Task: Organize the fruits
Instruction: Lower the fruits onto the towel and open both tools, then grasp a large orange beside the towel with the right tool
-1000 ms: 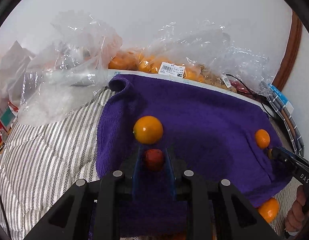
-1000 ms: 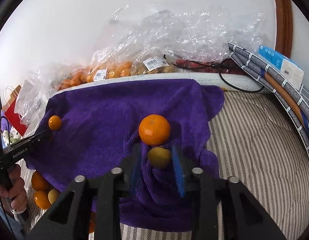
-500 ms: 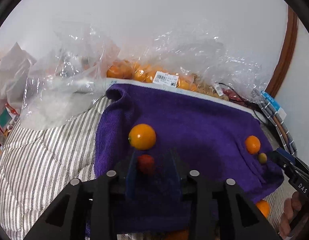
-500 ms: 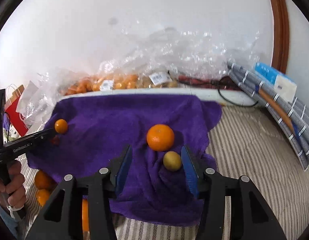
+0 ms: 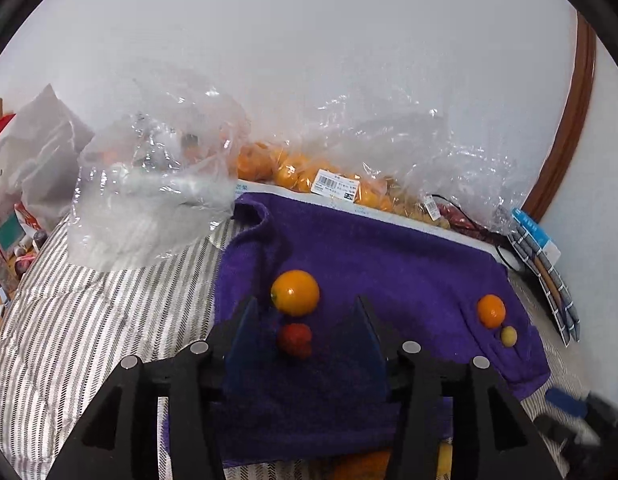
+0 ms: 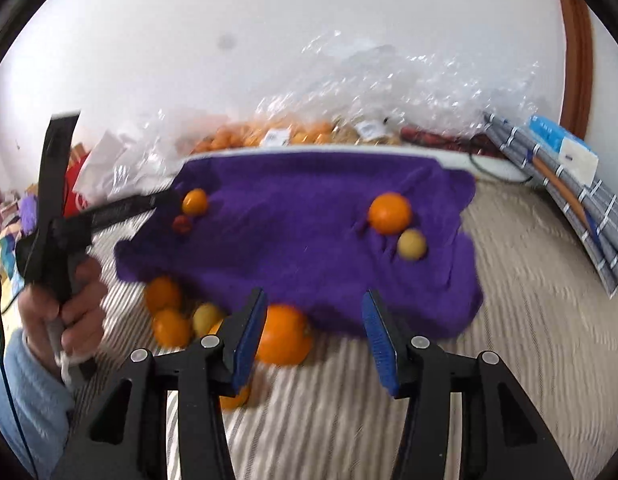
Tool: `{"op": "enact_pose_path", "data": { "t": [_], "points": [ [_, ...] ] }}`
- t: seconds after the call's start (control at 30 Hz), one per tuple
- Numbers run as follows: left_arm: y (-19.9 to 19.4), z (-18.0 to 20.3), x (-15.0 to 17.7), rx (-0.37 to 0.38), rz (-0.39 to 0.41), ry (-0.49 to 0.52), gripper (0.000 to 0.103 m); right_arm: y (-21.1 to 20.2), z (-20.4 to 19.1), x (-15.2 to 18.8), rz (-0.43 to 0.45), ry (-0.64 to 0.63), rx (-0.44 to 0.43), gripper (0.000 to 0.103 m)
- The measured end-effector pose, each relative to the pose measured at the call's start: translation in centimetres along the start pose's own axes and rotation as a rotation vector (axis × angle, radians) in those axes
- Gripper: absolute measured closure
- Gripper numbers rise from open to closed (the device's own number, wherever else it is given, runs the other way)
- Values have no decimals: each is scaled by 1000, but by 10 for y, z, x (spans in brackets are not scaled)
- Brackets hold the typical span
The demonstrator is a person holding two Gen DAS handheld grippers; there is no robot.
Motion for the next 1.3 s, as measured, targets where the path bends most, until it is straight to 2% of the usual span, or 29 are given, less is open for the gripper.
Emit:
{"op": "enact_pose_path", "data": {
  "t": [0.2, 0.33, 0.43, 0.6, 0.77, 1.03, 1.3],
  "points": [
    [-8, -6, -4, -9, 23, -15, 54, 6, -20, 20, -39, -23, 9, 58],
    [-12, -12, -5, -12, 34, -30, 53, 15, -22, 21, -63, -10, 9, 61],
    [-9, -16, -6, -5, 24, -51, 52, 22, -25, 20, -84, -36, 40, 62],
    [-10, -19, -7, 5, 22, -65, 52, 27, -24, 18, -81, -27, 51, 65],
    [-14, -17, -7, 6, 35, -58, 52, 17, -19, 22, -81, -7, 46, 66],
    [-16, -11, -7, 18, 28, -44, 52, -21, -3, 42, -78, -16, 102, 66],
    [-17, -9, -6, 11, 41, -27, 52, -25, 0, 55, -49, -6, 136, 66]
  ]
}}
Point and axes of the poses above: each gripper's, at about its wrist camera, not at the fingertips, and y roughly the way its jaws point, z to its right, x to its underside, the point moved 1 cm from there along y, roughly the way its jaws point, and after that the axes turned 6 degrees about z, right-handed, at the moved point
